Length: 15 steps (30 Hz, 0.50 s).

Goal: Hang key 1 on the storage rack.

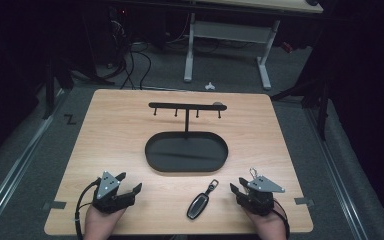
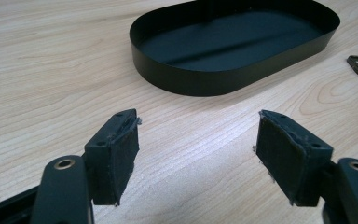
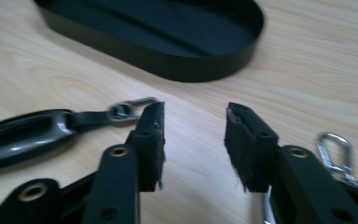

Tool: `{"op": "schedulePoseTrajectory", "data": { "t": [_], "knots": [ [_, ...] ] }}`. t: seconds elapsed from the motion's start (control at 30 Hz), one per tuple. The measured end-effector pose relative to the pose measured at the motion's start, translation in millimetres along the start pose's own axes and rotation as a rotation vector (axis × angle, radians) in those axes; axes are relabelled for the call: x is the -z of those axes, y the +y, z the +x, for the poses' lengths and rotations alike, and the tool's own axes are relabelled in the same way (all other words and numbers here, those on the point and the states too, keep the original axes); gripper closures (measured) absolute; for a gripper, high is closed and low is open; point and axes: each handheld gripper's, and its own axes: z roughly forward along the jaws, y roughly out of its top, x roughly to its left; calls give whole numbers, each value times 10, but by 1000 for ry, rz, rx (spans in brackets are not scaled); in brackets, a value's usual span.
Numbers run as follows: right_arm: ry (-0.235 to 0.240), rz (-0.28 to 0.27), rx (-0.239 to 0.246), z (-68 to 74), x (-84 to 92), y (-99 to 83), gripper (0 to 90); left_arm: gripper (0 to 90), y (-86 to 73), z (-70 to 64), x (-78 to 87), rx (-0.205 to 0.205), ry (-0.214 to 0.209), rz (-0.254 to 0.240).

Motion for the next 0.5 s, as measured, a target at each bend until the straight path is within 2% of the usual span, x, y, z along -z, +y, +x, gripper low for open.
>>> {"op": "schedulePoseTrajectory", "data": {
  "t": [0.23, 0.33, 0.37, 0.5],
  "knots": [
    [140, -10, 62, 350, -71, 95, 756, 301, -14, -22, -11, -18, -6, 7],
    [164, -6, 78, 434, -97, 98, 779, 300, -18, -24, -16, -16, -13, 11],
    [198, -2, 89, 529, -119, 96, 816, 301, -21, -24, -20, -17, -17, 13],
    [240, 0, 112, 643, -130, 97, 869, 302, -28, -31, -29, -24, -28, 22]
  ]
}}
